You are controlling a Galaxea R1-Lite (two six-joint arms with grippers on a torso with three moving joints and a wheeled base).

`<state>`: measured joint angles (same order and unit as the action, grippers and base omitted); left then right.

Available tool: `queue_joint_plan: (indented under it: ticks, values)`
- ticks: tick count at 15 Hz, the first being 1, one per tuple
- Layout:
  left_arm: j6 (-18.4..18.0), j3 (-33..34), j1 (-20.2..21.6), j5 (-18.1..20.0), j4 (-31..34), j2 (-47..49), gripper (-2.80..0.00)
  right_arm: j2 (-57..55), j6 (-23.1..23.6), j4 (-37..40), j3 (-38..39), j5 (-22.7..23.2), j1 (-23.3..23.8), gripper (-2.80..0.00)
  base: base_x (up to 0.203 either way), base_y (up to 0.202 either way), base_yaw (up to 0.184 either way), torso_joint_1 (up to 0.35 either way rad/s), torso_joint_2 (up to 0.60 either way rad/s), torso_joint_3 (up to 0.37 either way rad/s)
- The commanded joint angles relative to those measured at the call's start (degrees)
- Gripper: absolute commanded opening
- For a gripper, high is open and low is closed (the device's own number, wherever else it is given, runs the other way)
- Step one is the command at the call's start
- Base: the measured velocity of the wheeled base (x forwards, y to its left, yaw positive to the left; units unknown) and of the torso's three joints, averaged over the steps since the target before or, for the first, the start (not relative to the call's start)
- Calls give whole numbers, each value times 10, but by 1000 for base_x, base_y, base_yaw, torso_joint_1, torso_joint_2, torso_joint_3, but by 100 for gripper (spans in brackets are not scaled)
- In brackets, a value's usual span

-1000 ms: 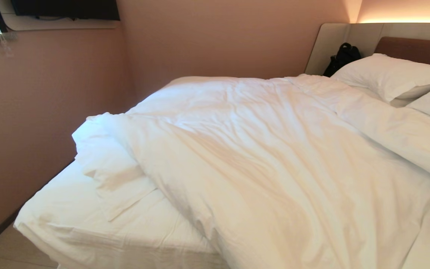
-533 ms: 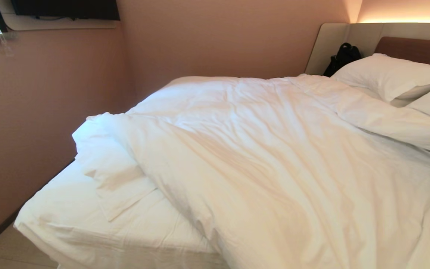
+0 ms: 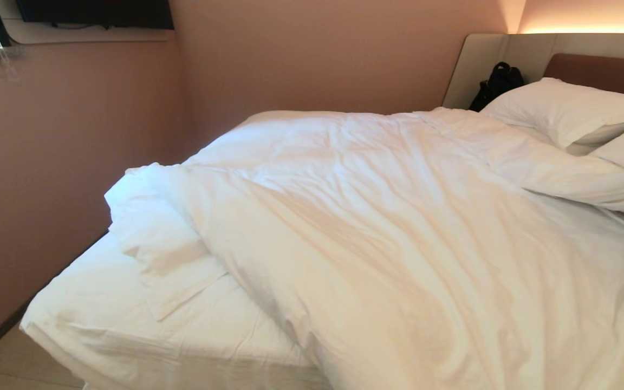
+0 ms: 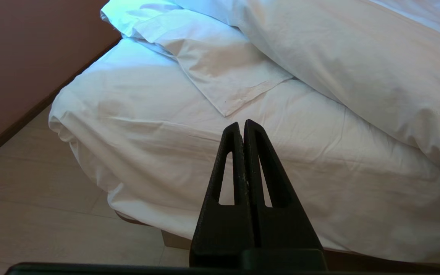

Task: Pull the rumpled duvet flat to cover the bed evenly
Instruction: Flatten the corners of the folded blanket

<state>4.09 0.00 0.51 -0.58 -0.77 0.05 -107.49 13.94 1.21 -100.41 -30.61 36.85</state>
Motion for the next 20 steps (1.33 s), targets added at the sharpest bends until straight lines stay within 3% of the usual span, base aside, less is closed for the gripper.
queue_joint_plan:
  ticks: [1, 5, 9, 14, 15, 20]
  values:
    - [0, 0, 0, -1, 0, 0, -280, -15, -33, 116, 32, 0, -8, -280, 0, 0, 0, 0, 0, 0]
    - [0, 0, 0, -1, 0, 0, -280, -10, -16, 117, 74, 10, -8, -280, 0, 0, 0, 0, 0, 0]
    - [0, 0, 0, -1, 0, 0, -280, 45, 26, 116, 178, 118, -17, -280, 0, 0, 0, 0, 0, 0]
    - [0, 0, 0, 0, 0, 0, -280, 78, 60, 111, 294, 153, -47, -280, 0, 0, 0, 0, 0, 0]
    - [0, 0, 0, -1, 0, 0, -280, 79, 62, 110, 302, 158, -50, 0, 0, 0, 0, 0, 0, 0]
    - [0, 0, 0, -1, 0, 0, -280, 127, 78, 123, 357, 209, -60, 0, 0, 0, 0, 0, 0, 0]
